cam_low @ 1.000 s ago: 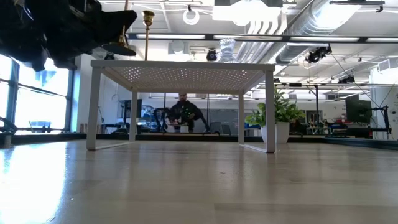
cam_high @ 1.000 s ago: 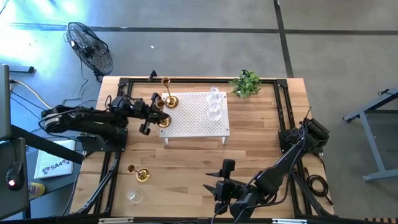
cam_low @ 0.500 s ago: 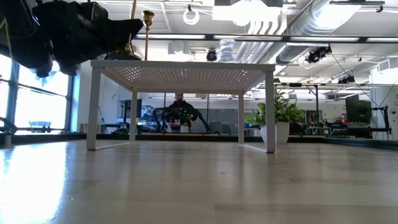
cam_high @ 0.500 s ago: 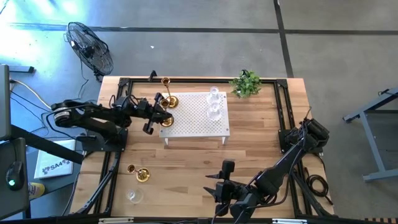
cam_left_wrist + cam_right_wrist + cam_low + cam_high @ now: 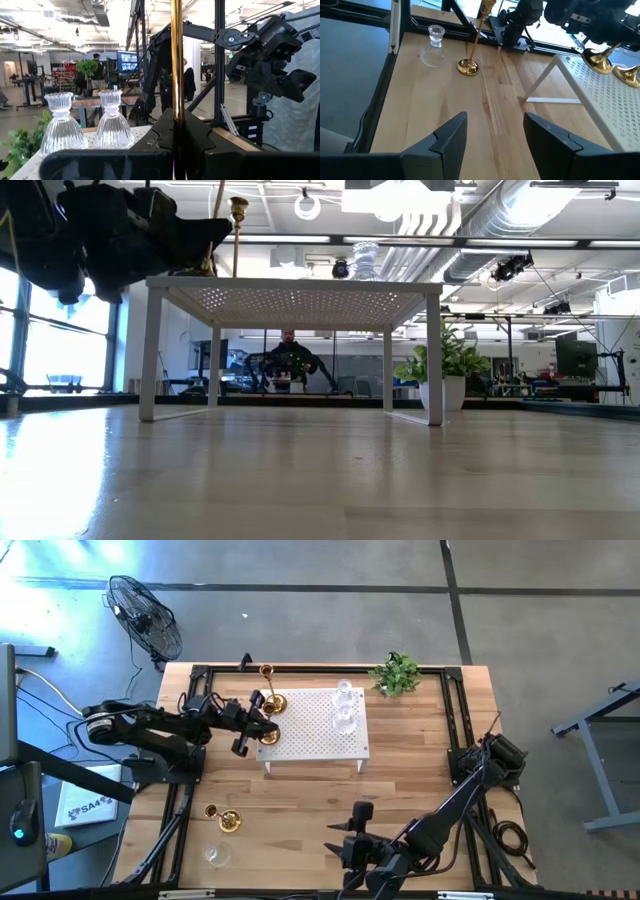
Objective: Pick & Place candle stick holders
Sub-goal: Put the right gold candle holder on the shelf aligned with the other gold candle holder, then put the transparent glass candle holder on the shelf aligned with the other transparent glass candle holders
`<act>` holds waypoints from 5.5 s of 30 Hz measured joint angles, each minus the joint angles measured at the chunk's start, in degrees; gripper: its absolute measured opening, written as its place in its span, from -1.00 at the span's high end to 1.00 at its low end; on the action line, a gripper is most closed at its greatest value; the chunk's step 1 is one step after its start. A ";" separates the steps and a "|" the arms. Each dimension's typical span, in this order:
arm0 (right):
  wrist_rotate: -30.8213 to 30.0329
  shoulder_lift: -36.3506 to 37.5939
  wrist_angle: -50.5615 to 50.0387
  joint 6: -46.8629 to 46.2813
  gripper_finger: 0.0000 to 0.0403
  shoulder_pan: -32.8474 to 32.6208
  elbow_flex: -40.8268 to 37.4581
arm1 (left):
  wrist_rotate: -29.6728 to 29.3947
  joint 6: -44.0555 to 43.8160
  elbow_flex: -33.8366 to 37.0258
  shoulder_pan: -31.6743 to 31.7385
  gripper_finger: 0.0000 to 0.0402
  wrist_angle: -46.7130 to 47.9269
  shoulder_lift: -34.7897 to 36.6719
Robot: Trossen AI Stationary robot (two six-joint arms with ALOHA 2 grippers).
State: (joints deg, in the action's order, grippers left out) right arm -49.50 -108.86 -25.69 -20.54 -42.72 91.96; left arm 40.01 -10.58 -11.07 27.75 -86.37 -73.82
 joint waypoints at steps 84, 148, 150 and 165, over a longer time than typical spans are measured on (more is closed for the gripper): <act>2.34 0.07 0.32 1.08 0.07 0.00 0.00 | 4.56 2.40 -2.73 6.75 0.49 4.55 -6.95; 4.58 0.07 0.30 -3.01 0.07 -0.02 0.00 | -1.92 11.01 -2.62 6.78 -0.12 28.95 16.56; 4.52 0.07 0.30 -3.01 0.07 -0.02 0.00 | -4.64 13.12 -2.62 6.78 -0.12 34.22 19.65; 4.49 0.07 0.28 -3.01 0.07 0.00 0.00 | -13.17 14.26 -2.62 6.75 -0.12 58.04 43.95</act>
State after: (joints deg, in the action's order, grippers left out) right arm -45.00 -108.79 -25.41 -23.55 -42.72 91.96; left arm 26.84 3.68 -13.69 34.50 -28.33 -29.87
